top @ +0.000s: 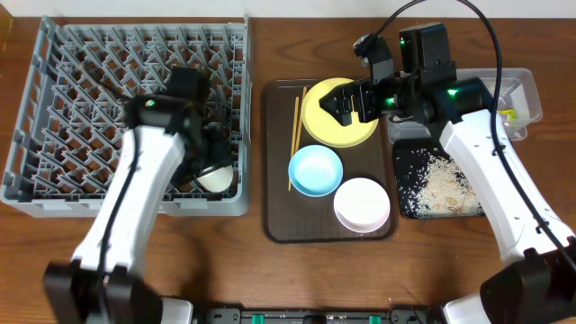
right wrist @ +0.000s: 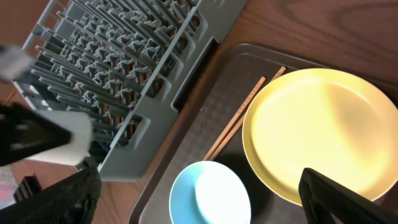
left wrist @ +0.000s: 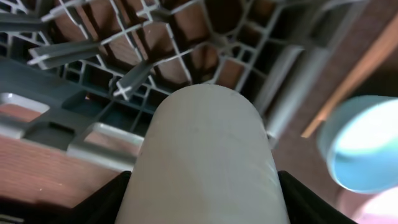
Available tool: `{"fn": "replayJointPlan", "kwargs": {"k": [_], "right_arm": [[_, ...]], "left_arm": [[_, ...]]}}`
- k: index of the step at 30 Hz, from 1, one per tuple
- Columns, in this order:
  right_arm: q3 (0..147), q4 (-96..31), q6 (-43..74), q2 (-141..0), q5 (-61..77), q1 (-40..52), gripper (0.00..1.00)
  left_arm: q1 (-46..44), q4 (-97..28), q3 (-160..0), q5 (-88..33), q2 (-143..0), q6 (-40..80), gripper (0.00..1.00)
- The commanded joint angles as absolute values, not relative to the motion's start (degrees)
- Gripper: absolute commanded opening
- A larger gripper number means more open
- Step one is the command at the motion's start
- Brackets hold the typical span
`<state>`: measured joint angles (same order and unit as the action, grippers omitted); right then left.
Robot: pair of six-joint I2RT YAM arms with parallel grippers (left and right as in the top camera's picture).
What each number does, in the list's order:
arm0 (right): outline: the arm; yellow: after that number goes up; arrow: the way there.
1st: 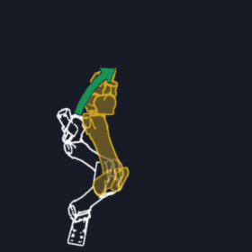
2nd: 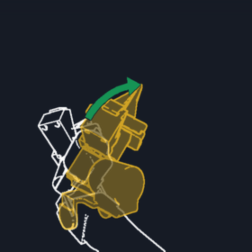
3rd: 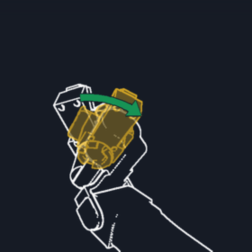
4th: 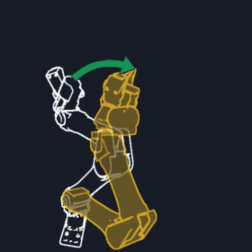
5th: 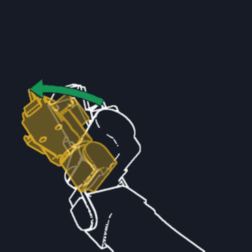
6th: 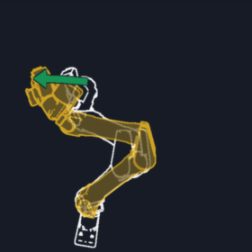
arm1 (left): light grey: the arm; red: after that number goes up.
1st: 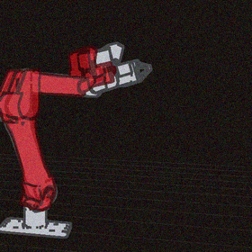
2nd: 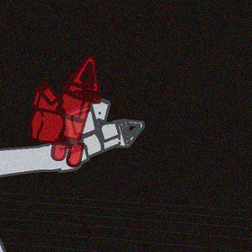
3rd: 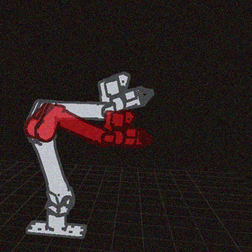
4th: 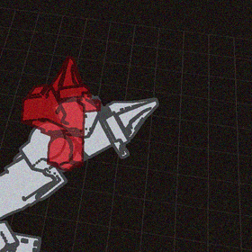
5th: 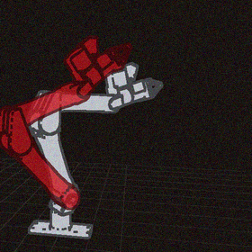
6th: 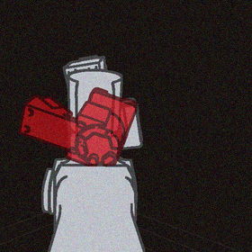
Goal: Sort waste into correct bins and load items into the dishwasher
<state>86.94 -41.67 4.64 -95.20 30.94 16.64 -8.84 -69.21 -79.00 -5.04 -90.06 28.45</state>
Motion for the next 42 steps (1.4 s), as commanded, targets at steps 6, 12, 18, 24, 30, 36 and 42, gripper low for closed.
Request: {"fn": "replayJointPlan", "kwargs": {"k": [6, 12, 18, 24, 30, 36, 42], "right_arm": [[87.31, -42.02, 3.49, -94.74, 30.65, 17.58, 0.99], [87.31, -42.04, 3.07, -94.74, 30.63, 17.61, 0.99], [87.31, -42.02, 3.03, -94.74, 30.63, 17.61, 0.99], [87.31, -41.56, 2.68, -94.72, 30.65, 17.52, 0.99], [88.20, -41.15, 3.14, -91.66, 30.63, 15.25, 0.99], [88.27, -41.74, 3.36, -85.34, 29.71, 10.00, 0.99], [88.27, -43.09, 4.67, -82.00, 28.21, 5.19, 0.99]], "left_arm": [[-8.99, -69.17, -78.30, -2.09, -100.14, 28.80, 0.21], [-8.99, -67.18, -77.84, -2.09, -103.50, 29.15, 0.50], [-8.97, -66.81, -78.46, -2.11, -101.51, 29.65, 0.73], [-8.97, -67.92, -80.01, -2.13, -94.54, 29.47, 0.89], [-11.16, -65.23, -80.55, -7.40, -83.26, 24.84, 0.86], [-20.88, -59.94, -80.55, -8.56, -80.05, 24.47, 0.86], [-30.17, -55.96, -80.55, -8.67, -87.79, 27.18, 0.86]]}}
